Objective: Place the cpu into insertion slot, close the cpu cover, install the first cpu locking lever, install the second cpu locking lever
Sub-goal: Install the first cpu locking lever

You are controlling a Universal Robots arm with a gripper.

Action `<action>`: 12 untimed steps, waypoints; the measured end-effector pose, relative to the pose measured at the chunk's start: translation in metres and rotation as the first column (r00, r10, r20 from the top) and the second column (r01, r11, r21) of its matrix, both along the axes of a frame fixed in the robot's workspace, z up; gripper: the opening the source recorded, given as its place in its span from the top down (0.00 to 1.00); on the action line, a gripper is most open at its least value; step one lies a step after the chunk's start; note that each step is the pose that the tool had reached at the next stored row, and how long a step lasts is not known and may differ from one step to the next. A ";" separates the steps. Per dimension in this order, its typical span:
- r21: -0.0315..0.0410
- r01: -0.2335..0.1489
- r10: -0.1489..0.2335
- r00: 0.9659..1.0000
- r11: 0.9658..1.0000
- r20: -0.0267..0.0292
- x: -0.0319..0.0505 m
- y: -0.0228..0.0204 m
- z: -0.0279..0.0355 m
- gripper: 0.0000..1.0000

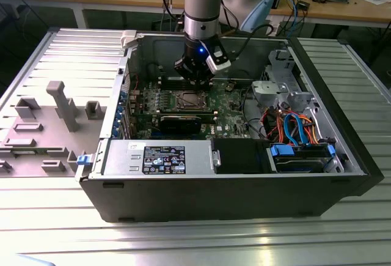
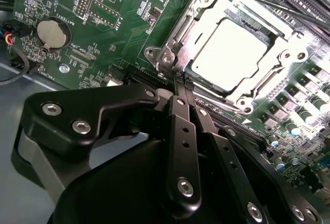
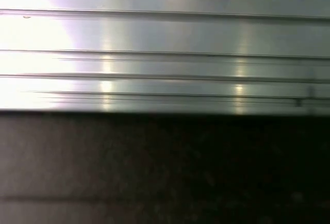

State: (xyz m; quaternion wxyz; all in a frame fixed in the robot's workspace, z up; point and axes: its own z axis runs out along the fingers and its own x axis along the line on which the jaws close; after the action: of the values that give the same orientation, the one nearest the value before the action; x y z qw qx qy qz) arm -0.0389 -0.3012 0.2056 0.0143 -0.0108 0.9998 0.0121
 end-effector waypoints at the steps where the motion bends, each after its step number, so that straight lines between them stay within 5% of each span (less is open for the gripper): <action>1: 0.000 0.000 0.000 1.000 1.000 0.000 0.0000 -0.0002 0.0000 0.89; 12: -0.001 0.000 0.000 1.000 1.000 0.000 0.0000 -0.0017 -0.0040 0.89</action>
State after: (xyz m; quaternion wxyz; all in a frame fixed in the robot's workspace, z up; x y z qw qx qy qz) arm -0.0389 -0.3029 0.2016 0.0141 -0.0108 0.9998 0.0117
